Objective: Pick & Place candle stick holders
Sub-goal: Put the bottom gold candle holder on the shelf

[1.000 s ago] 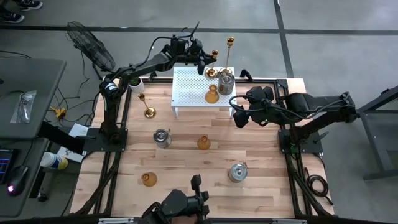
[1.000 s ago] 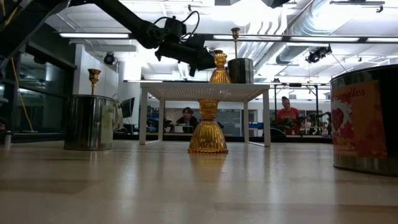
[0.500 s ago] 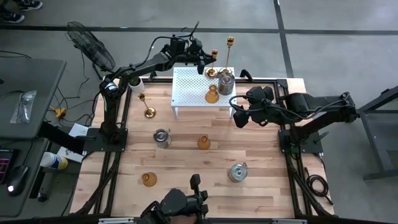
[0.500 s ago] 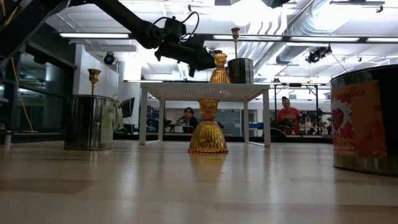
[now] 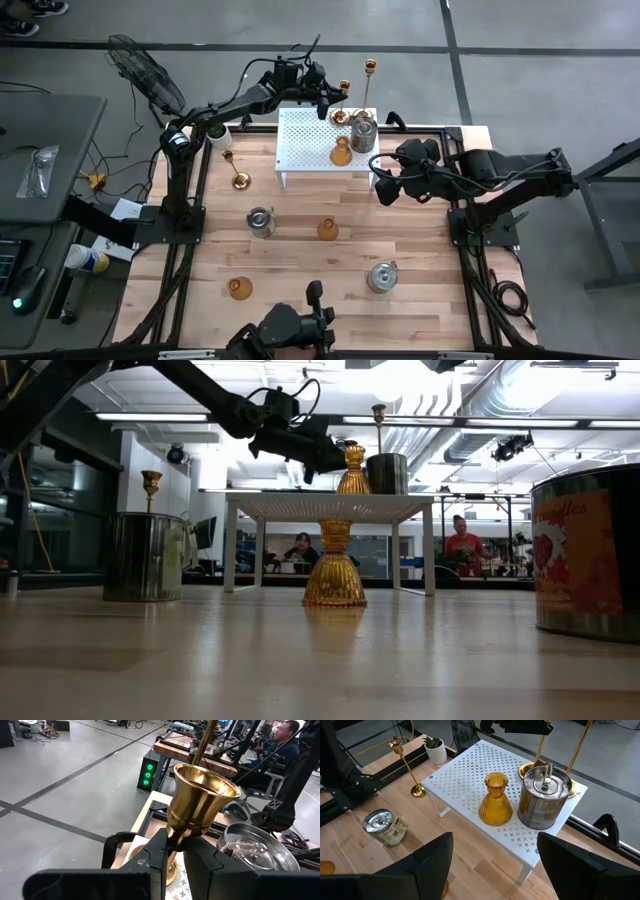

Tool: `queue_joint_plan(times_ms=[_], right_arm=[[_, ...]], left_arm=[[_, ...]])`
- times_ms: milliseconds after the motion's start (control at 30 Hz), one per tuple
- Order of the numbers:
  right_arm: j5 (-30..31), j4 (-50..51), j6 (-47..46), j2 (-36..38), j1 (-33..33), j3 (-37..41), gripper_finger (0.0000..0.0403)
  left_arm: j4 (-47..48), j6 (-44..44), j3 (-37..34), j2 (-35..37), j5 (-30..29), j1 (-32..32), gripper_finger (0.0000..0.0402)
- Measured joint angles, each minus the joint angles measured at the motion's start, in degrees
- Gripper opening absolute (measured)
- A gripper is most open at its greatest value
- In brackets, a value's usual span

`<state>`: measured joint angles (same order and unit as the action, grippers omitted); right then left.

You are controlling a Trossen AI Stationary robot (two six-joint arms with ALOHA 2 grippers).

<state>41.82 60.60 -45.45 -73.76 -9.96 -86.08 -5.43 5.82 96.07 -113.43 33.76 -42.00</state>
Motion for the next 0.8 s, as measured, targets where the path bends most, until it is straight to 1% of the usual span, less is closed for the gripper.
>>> queue_joint_plan(times_ms=[367,467,800], right_arm=[[0.0,0.0,0.0,-0.02,0.0,0.0,0.0281],[0.0,0.0,0.0,0.0,0.0,0.0,0.0281],[-0.02,0.0,0.0,-0.02,0.0,0.0,0.0281]], left_arm=[[0.0,0.0,-0.02,-0.02,0.11,0.0,0.004],[0.0,0.02,-0.02,-0.03,0.13,0.0,0.0045],[2.07,0.22,-0.27,-0.37,0.15,0.02,0.0119]])
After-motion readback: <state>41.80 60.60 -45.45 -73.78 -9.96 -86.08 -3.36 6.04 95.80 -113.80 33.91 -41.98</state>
